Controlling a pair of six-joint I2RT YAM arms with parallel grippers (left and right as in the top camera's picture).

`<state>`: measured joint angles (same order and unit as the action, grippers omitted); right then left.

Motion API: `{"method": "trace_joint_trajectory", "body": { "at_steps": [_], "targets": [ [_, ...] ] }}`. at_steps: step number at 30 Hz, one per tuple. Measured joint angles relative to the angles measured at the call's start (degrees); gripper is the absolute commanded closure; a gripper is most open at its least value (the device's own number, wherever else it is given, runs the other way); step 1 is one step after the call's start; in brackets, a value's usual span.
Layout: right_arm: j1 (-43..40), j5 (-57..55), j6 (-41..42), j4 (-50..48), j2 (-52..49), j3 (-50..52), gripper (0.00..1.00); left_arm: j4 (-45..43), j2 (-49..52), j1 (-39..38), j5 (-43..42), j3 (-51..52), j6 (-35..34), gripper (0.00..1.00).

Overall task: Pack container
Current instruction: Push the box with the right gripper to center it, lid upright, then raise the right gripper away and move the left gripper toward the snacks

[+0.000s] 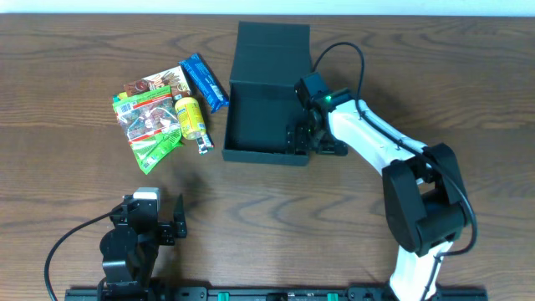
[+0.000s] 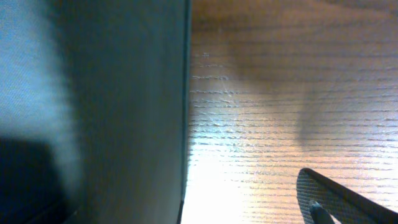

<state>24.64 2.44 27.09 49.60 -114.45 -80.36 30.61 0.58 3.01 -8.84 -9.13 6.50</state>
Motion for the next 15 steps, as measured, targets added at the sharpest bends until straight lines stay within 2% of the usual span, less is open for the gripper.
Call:
{"method": "trace_joint_trajectory", "body": {
  "at_steps": [5, 10, 15],
  "targets": [
    [-1.55, 0.55, -4.09, -0.76, 6.12, -5.66, 0.01, 0.02, 0.00, 0.00, 0.00, 0.00, 0.00, 0.04],
    [-2.08, 1.38, -7.02, -5.86, 18.64, -10.29, 0.01, 0.02, 0.00, 0.00, 0.00, 0.00, 0.00, 0.05],
    [-2.03, 1.92, -7.89, -6.99, 22.86, -10.78, 0.01, 0.02, 0.00, 0.00, 0.00, 0.00, 0.00, 0.05]
  ]
}}
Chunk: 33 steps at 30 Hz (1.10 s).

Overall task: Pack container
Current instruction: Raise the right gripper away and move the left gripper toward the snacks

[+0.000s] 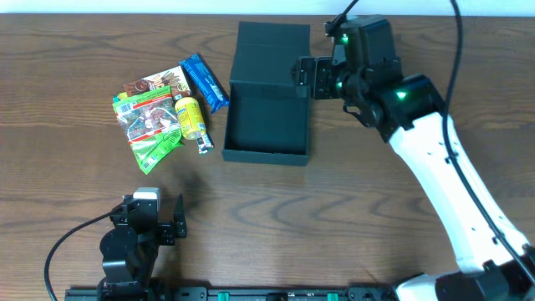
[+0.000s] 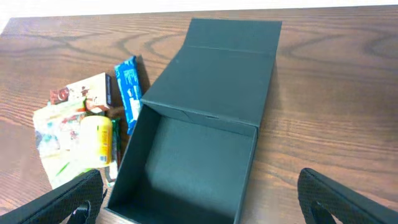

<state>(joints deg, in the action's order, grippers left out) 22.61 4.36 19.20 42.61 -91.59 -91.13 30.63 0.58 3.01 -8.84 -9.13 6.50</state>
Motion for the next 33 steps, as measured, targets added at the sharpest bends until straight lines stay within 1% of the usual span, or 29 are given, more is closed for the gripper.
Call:
{"method": "trace_joint_trajectory", "body": {
  "at_steps": [7, 10, 12, 15, 18, 20, 23, 26, 28, 30, 32, 33],
  "targets": [
    [0.22, 0.81, -3.85, 2.73, -0.83, 0.24, 0.01, -1.11, 0.00, 0.00, -0.15, 0.07, -0.07, 0.05],
    [0.42, 1.92, -6.45, 4.31, -0.83, 0.24, 0.01, -2.49, 0.00, 0.00, -3.08, 0.11, -2.10, 0.05],
    [0.83, 2.51, -7.63, 4.55, -0.83, 0.24, 0.01, -2.21, 0.00, 0.00, -7.19, 0.11, -5.55, 0.05],
    [1.38, 3.82, -9.51, 4.74, -0.83, 0.26, 0.01, -3.23, 0.00, 0.00, -14.34, 0.13, -12.79, 0.05],
    [1.42, 4.39, -10.51, 4.79, -0.83, 0.26, 0.01, -6.05, 0.00, 0.00, -17.88, 0.24, -19.61, 0.05],
    [1.42, 4.63, -10.73, 4.81, -0.83, 0.26, 0.01, -9.62, 0.00, 0.00, -19.58, 0.42, -23.45, 0.05],
    [1.42, 4.85, -10.78, 4.92, -0.83, 0.26, 0.01, -13.00, 0.00, 0.00, -21.31, 0.42, -26.38, 0.04],
    [1.42, 4.90, -11.43, 4.90, -0.83, 0.26, 0.01, -11.69, 0.81, 0.00, -20.98, -0.28, -26.64, 0.04],
    [1.42, 4.94, -12.26, 4.85, -0.83, 0.26, 0.01, -8.70, 4.17, 0.00, -18.86, -3.58, -25.73, 0.04],
    [1.42, 4.87, -12.52, 4.70, -0.83, 0.28, 0.01, -5.18, 8.31, 0.00, -15.87, -8.11, -24.41, 0.04],
    [1.42, 4.83, -13.31, 4.26, -0.83, 0.31, 0.01, -0.98, 14.60, 0.00, -10.69, -15.17, -22.27, 0.04],
    [1.42, 4.87, -13.99, 4.07, -0.83, 0.35, 0.01, -0.22, 17.29, 0.00, -8.41, -17.92, -21.20, 0.05]
  ]
}}
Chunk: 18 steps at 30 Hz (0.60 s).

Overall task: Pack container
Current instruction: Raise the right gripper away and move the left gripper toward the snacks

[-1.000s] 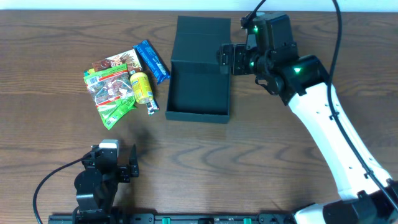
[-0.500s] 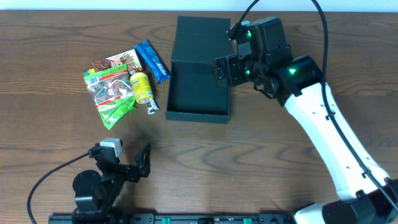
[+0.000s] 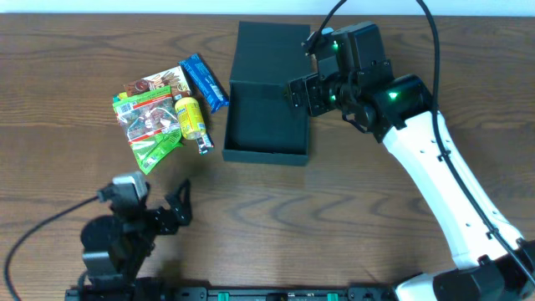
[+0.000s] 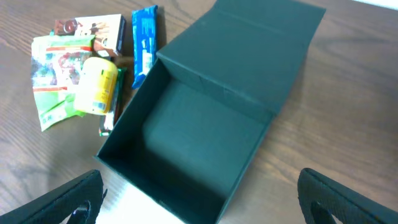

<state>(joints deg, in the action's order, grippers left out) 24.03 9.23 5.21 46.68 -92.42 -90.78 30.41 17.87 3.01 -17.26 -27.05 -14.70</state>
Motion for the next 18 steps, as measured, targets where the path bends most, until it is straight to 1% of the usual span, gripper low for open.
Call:
{"method": "trace_joint_trajectory", "body": {
  "at_steps": [3, 6, 8, 11, 13, 15, 18],
  "targets": [
    [0.00, 0.00, -3.93, -2.47, 0.00, 0.07, 0.01, 4.61, 11.32, 0.00, 6.86, -10.71, 3.67, 0.05],
    [-0.07, -0.04, -7.85, -4.74, 0.00, 0.11, 0.01, 5.22, 22.34, 0.00, 8.87, -19.98, 5.84, 0.05],
    [-0.24, -0.04, -8.96, -5.40, 0.00, 0.11, 0.01, 4.70, 26.45, 0.00, 8.63, -23.06, 6.29, 0.05],
    [-0.63, -0.02, -9.92, -5.88, 0.00, 0.11, 0.01, 3.15, 30.91, 0.00, 7.50, -25.11, 6.43, 0.05],
    [-1.42, -0.02, -10.32, -5.88, 0.00, 0.11, 0.01, 3.74, 33.27, 0.00, 6.88, -25.27, 6.67, 0.05],
    [-2.21, -0.07, -10.51, -5.97, 0.00, 0.11, 0.01, 5.92, 35.56, 0.00, 6.64, -25.35, 7.52, 0.05],
    [-3.32, -0.04, -10.71, -6.45, 0.00, 0.11, 0.01, 11.65, 39.63, 0.04, 6.05, -25.49, 10.03, 0.05]
  ]
}}
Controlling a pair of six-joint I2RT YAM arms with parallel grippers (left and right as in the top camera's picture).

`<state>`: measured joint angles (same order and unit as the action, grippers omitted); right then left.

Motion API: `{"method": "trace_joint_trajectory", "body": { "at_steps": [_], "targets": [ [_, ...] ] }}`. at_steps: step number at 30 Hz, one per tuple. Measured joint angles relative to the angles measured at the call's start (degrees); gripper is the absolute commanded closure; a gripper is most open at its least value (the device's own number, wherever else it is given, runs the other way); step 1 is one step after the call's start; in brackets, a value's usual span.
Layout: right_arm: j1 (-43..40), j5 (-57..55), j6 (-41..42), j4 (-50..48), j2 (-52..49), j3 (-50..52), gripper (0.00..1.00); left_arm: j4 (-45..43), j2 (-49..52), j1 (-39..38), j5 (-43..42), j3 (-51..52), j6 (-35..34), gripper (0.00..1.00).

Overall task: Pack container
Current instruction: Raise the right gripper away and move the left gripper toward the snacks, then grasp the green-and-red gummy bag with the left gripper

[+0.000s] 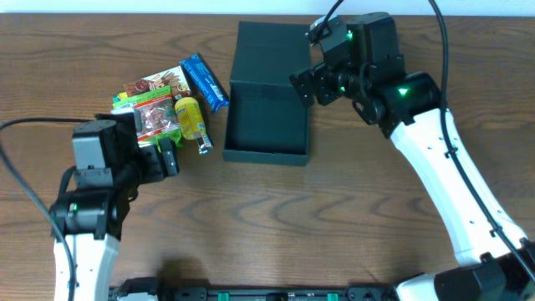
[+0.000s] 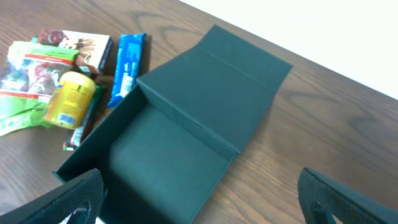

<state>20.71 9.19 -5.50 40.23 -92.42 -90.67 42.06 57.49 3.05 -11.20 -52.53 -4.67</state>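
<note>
A dark green box (image 1: 266,117) lies open and empty, its lid (image 1: 272,52) folded flat behind it; the right wrist view shows it too (image 2: 155,162). To its left is a snack pile: a blue bar (image 1: 205,82), a yellow bottle (image 1: 191,117), green packets (image 1: 142,113) and a brown packet (image 1: 155,84). My left gripper (image 1: 155,142) sits at the pile's near edge, its dark fingers apart on either side of a green packet. High over the box's right rim, my right gripper (image 1: 305,84) is open and holds nothing; its fingertips (image 2: 74,199) show at the frame's lower corners.
Bare wooden tabletop (image 1: 276,217) lies in front of the box and to its right. The table's far edge (image 1: 125,15) runs just behind the lid. The right arm (image 1: 435,167) spans the right side.
My left arm has moved from the table's front left up to the near edge of the snack pile. The right gripper has shifted slightly back over the box, still open.
At first my right gripper was low against the box's right wall and the left arm rested at the front. Then the right gripper stood raised and open behind the box's right side. Later the left arm had turned toward the pile, and it is now at the pile.
</note>
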Motion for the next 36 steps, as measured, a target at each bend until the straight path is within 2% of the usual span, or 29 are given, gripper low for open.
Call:
{"method": "trace_joint_trajectory", "body": {
  "at_steps": [3, 6, 10, 12, 14, 18, 25, 31, 36],
  "targets": [
    [-0.74, -0.04, -0.02, -0.17, 0.00, 0.00, 0.01, 1.88, 3.02, 0.96, -0.44, 0.00, 1.27, 0.05],
    [-1.03, -0.07, -0.04, -0.20, 0.00, 0.00, 0.01, 1.92, 4.63, 5.64, -2.03, 0.00, 2.14, 0.05],
    [-1.03, -0.04, -0.11, -0.57, 0.00, 0.00, 0.01, 1.33, 5.01, 18.73, -10.71, 0.00, 4.98, 0.05],
    [-1.03, -0.07, -0.17, -1.05, 0.00, 0.00, 0.01, 1.88, 6.67, 27.98, -17.62, 0.00, 7.74, 0.05],
    [-1.05, -0.07, -0.17, -1.57, 0.00, 0.02, 0.01, 3.43, 9.90, 32.17, -21.16, 0.02, 10.43, 0.05],
    [-1.77, 0.04, -0.20, -2.75, 0.00, 0.02, 0.01, 2.93, 17.70, 32.72, -24.57, 0.02, 15.23, 0.05],
    [-5.60, -0.04, -0.20, -4.85, 0.00, 0.02, 0.01, -8.61, 28.11, 32.50, -26.18, 0.09, 20.85, 0.05],
    [-6.54, -0.13, -0.20, -6.47, 0.00, 0.02, 0.01, -20.17, 38.34, 32.50, -27.43, 0.09, 22.14, 0.05],
    [-6.64, -0.15, -0.20, -9.05, 0.00, 0.02, 0.01, -28.74, 45.24, 32.30, -33.75, 0.11, 22.49, 0.05]
  ]
}}
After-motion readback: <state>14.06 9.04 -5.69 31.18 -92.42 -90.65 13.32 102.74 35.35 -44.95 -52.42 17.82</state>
